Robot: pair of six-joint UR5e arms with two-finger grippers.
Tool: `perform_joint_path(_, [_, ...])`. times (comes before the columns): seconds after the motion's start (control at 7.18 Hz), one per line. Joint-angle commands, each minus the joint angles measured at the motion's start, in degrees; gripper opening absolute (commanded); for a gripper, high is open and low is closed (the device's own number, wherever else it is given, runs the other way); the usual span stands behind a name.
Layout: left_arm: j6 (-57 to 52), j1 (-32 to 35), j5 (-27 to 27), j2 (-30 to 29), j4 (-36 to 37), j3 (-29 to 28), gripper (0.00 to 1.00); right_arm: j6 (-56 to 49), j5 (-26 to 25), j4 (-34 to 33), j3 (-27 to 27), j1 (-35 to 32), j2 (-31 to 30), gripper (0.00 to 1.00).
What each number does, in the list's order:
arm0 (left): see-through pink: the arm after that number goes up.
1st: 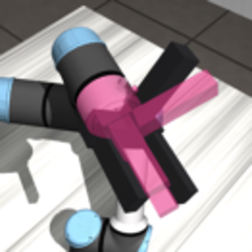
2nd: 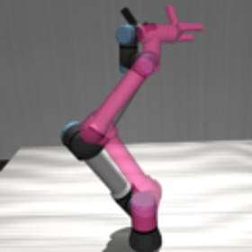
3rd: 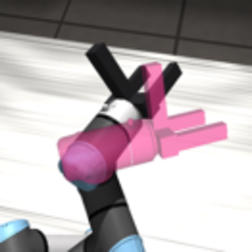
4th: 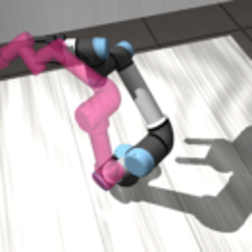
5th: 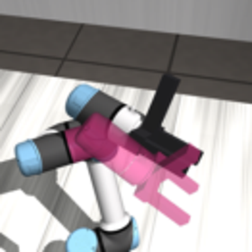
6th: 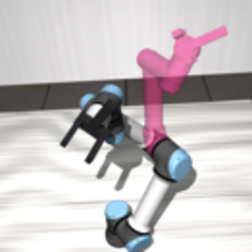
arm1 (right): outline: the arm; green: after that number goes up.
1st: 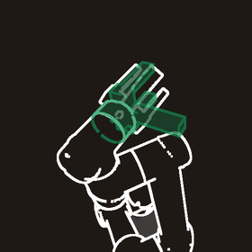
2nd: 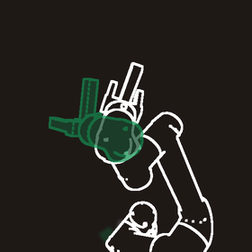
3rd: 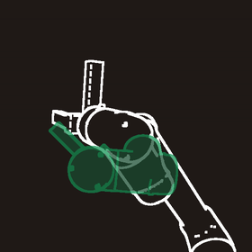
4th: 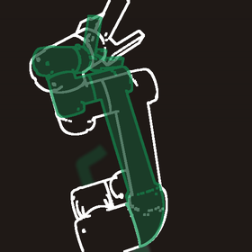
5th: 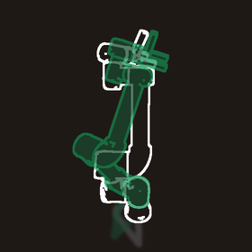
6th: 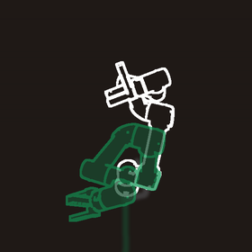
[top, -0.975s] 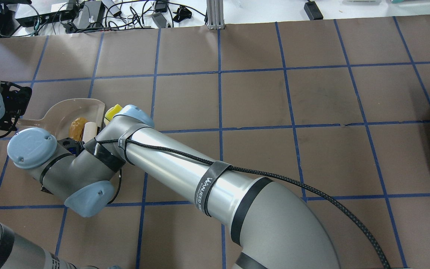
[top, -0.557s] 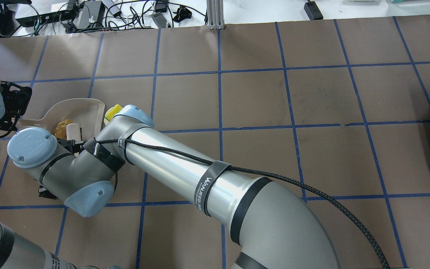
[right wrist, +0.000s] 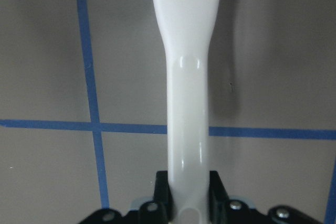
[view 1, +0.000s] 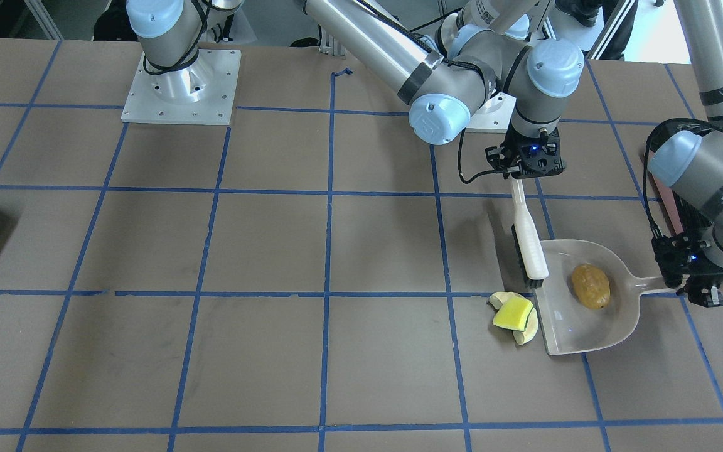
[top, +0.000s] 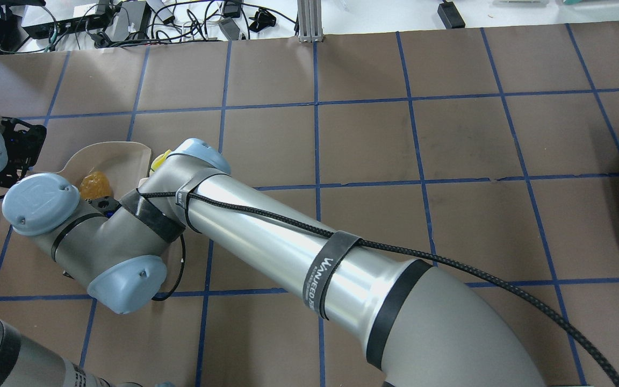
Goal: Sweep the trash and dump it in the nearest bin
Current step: 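Sweep the lemon wedge and potato toward the dustpan with the right-held brush, then keep sweeping the lemon and potato into the dustpan with the right gripper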
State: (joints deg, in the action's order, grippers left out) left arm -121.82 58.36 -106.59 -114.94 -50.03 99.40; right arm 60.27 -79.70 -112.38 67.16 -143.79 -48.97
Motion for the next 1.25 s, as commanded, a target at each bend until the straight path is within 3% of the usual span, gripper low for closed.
perform_joint_path(0.0, [0.0, 0.0, -0.02, -0.11, 0.2, 0.0, 0.0, 7.55, -2.03, -2.39, 9.78, 0.01, -7.24, 0.0])
perform_joint_path(0.14, [0.0, 0.0, 0.07, -0.02, 0.2, 0.0, 0.0, 8.62, -2.3, -7.02, 13.57, 1.22, -8.67, 0.0])
perform_joint_path(0.42, [0.0, 0.0, -0.02, -0.11, 0.2, 0.0, 0.0, 10.2, -1.08, -7.5, 13.35, 6.4, -7.46, 0.0])
perform_joint_path(0.98, [-0.09, 0.43, -1.15, -0.11, 0.63, 0.18, 0.0, 12.76, -1.16, -8.74, 0.64, 6.86, 2.99, 0.0])
perform_joint_path(1.11, [0.0, 1.83, -2.47, -0.11, 0.81, 0.18, 0.0, 12.15, -1.24, -8.65, -0.44, 6.86, 3.7, 0.0])
